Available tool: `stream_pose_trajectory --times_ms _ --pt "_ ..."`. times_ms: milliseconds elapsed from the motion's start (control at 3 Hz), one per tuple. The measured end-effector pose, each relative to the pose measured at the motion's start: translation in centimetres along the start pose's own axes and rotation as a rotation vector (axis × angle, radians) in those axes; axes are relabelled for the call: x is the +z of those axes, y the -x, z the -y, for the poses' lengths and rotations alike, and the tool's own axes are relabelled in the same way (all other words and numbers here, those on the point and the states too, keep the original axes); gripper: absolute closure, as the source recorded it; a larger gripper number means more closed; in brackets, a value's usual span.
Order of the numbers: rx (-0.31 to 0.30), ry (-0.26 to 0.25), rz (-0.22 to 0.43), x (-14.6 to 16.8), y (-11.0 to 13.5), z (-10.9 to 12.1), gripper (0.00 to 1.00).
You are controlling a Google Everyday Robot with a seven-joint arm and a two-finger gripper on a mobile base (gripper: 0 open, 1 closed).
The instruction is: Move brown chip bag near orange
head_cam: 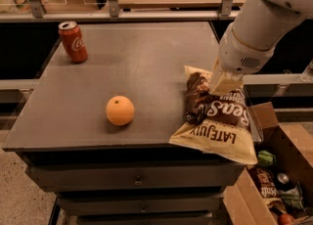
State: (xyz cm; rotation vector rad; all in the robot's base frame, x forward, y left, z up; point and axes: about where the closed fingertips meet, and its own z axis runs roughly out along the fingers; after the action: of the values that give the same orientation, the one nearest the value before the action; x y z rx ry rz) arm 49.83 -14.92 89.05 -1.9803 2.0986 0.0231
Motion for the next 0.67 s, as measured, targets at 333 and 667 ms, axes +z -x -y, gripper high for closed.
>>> stream_pose_trajectory --times_ms 333,667 --pt "-0.014 -0.029 0.040 -2.14 0.69 0.15 1.00" --pt "-0.023 -0.042 0.062 -3.12 1.22 0.19 1.00"
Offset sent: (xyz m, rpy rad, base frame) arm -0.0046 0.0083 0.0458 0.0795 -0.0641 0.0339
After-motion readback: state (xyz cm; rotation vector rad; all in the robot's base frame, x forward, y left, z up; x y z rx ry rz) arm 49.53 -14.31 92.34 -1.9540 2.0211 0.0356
